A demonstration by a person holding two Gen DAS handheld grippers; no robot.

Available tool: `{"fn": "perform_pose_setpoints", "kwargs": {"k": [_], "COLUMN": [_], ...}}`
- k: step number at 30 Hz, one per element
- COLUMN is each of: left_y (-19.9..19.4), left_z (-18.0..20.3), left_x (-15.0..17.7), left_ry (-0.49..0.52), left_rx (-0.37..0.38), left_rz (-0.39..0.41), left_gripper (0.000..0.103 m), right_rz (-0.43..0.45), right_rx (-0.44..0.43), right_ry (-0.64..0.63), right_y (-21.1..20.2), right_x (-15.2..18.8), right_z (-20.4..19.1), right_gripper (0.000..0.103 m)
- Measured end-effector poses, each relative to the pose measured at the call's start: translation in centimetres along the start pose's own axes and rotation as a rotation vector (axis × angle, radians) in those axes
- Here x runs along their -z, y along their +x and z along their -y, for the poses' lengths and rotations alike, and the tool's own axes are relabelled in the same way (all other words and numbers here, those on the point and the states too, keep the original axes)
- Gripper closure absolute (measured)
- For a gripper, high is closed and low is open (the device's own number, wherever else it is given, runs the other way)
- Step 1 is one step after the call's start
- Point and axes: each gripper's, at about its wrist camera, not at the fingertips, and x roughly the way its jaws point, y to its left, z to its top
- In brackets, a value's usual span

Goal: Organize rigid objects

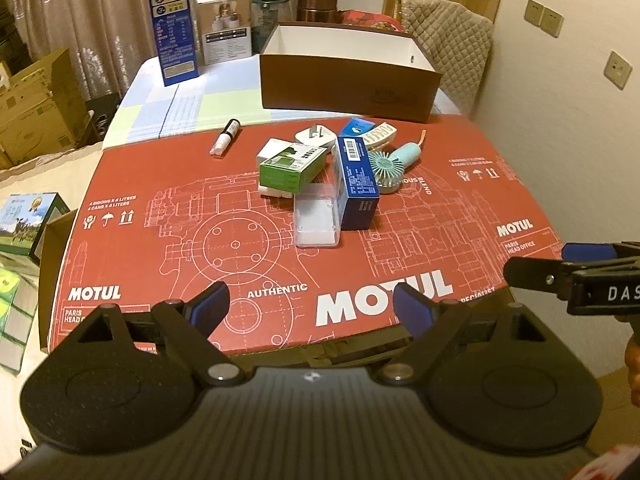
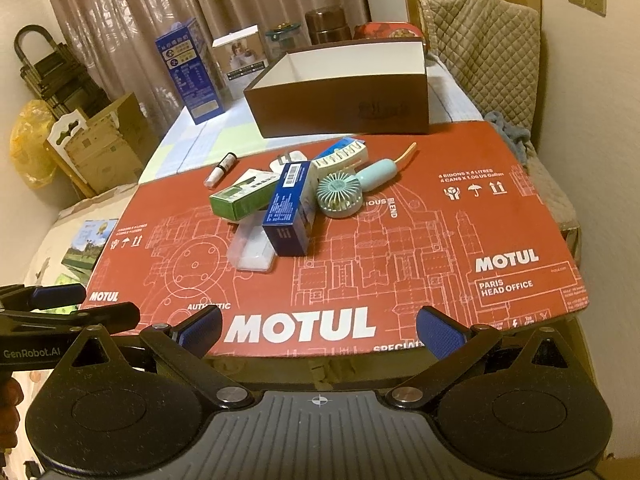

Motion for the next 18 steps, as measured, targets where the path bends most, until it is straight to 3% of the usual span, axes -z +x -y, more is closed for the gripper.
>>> {"fn": "perform_pose_setpoints", "kwargs": {"k": [10, 12, 14, 18], "left_y": [0.3, 0.5, 0.9, 2.3], "left_z": [0.4, 0.4, 0.1, -1.2], "left_x": [0.7, 0.6, 0.4, -0.7], "left_ry": [-0.05, -0.052, -0.055, -0.05], "left_rx": [-0.041, -0.043, -0.046, -0.052], "left_rz": [-0.009, -0.011, -0.017, -0.023], "left_gripper": [0.016, 0.016, 0.016, 0.016], "right_rz": [0.003, 0.001, -0.01, -0.016], "right_rx": [-0.059, -0.067, -0.075, -0.079], "right_ry": [-0.044, -0.046, -0.046, -0.047], "right_y": [0.4, 0.7, 1.4, 2.8], "right_x": [-0.3, -0.6, -0.9, -1.8], "right_z": [1.0, 1.0, 0.9, 0.3], "right_gripper": [0.002, 0.004, 0.013, 0.014]}}
